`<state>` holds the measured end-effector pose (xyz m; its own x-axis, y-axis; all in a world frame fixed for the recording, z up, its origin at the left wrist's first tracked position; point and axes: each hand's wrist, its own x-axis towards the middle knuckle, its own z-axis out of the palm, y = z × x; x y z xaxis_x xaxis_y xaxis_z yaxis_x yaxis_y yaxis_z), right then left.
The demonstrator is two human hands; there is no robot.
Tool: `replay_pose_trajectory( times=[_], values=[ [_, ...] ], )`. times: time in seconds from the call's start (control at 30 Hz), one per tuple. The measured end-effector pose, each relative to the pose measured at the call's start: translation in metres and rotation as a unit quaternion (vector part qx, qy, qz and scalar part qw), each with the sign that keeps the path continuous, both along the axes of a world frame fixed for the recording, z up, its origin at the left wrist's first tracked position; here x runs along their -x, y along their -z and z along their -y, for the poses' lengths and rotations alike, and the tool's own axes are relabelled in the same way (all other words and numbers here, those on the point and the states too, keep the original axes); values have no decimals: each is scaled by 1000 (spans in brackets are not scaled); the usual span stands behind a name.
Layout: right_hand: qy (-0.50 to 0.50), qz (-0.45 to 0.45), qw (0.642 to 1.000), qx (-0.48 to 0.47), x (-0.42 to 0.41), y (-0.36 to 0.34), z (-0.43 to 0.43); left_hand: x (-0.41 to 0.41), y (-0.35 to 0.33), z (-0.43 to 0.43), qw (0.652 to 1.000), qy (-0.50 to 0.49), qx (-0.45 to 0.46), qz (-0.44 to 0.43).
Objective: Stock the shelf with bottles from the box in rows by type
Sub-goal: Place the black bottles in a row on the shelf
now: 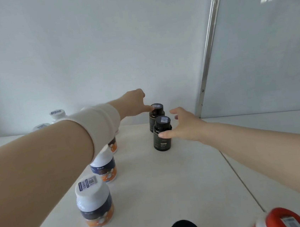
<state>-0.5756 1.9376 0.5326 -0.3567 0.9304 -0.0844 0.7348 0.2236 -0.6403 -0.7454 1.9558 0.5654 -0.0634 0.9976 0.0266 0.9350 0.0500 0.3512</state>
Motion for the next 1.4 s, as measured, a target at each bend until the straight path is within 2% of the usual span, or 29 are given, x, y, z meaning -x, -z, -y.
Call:
replay_pose_trajectory(
  times=[0.07,0.17,0.3,0.43,0.57,0.7,0.87,0.97,1.07,1.23,1.4],
  values=[
    [-7,40,998,-45,-5,-15,14,2,-13,30,995,0,-14,-102],
    [-17,68,991,-114,-8,-35,41,6,-26,81,957,-10,-53,-284],
    [-61,111,968,-217,-4,-54,90,7,-34,153,911,-64,-87,-398],
    [-121,158,930,-310,21,-61,150,15,-43,233,875,-119,-106,-458],
    [-203,151,893,-373,72,-60,220,39,-46,317,859,-168,-94,-474],
    [-300,137,856,-398,129,-47,295,78,-36,399,849,-211,-66,-480],
    [-414,125,818,-380,225,-8,387,155,2,515,858,-269,-13,-437],
    [-471,134,810,-322,289,46,444,213,58,595,862,-326,70,-383],
    [-521,188,779,-294,337,114,484,264,128,662,853,-380,141,-330],
    [-572,278,734,-239,386,221,524,305,246,717,849,-450,218,-172],
    [-596,324,719,-150,428,308,534,333,345,714,825,-513,234,29]
  ],
)
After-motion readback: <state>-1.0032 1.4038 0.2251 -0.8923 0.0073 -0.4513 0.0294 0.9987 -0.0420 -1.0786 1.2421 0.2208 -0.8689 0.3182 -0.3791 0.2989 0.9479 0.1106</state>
